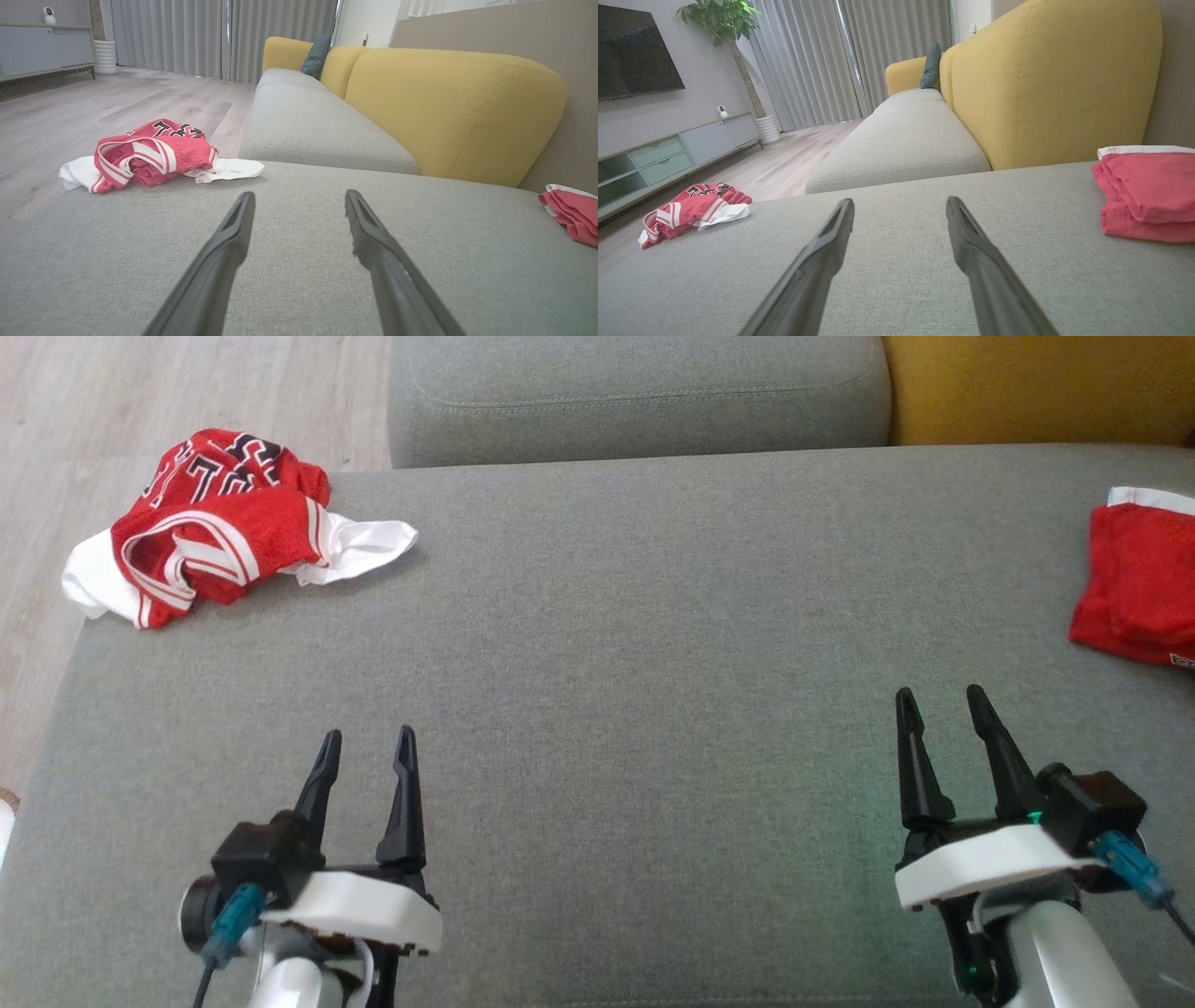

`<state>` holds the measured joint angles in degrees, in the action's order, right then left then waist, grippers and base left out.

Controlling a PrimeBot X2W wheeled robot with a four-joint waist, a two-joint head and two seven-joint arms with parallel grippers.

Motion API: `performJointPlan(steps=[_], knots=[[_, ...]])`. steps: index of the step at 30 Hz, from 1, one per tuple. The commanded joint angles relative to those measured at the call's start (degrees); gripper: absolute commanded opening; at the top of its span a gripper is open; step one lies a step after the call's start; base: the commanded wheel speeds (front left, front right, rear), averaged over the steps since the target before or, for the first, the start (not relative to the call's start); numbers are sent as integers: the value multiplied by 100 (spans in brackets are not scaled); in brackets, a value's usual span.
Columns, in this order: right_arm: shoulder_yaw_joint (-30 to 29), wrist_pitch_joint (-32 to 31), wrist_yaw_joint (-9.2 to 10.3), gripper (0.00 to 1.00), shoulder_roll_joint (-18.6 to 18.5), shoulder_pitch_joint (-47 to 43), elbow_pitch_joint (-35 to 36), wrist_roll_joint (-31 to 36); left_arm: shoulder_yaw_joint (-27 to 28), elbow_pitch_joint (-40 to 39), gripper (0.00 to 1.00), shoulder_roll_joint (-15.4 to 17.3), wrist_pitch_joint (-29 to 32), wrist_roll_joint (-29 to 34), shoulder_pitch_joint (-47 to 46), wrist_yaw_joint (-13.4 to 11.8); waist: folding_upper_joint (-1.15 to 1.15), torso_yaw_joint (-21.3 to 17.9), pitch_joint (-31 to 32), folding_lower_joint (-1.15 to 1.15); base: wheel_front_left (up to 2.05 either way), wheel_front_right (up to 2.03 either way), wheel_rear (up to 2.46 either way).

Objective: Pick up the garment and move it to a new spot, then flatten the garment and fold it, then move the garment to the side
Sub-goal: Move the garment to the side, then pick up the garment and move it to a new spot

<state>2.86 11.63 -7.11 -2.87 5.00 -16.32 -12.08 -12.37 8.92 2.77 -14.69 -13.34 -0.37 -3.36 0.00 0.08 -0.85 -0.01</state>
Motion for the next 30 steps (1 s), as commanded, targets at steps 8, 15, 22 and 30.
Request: performJointPlan(steps=[8, 15, 22, 30], knots=[[202, -106, -37, 100, -1, -40, 426, -27, 91, -170, 100, 11, -30, -31, -92, -27, 0, -1, 62, 1, 0, 0, 0], [234, -167, -37, 100, -1, -121, 464, -19, 46, -185, 100, 11, -30, -29, -54, -17, 0, 41, 97, 1, 0, 0, 0], [226, -190, -37, 100, -1, -161, 488, -2, 20, -177, 100, 11, -30, -30, -35, -15, 0, 119, 123, 1, 0, 0, 0], [223, -204, -37, 100, -1, -239, 583, 22, -19, -169, 100, 11, -30, -16, -36, -7, 0, 569, 171, 1, 0, 0, 0]])
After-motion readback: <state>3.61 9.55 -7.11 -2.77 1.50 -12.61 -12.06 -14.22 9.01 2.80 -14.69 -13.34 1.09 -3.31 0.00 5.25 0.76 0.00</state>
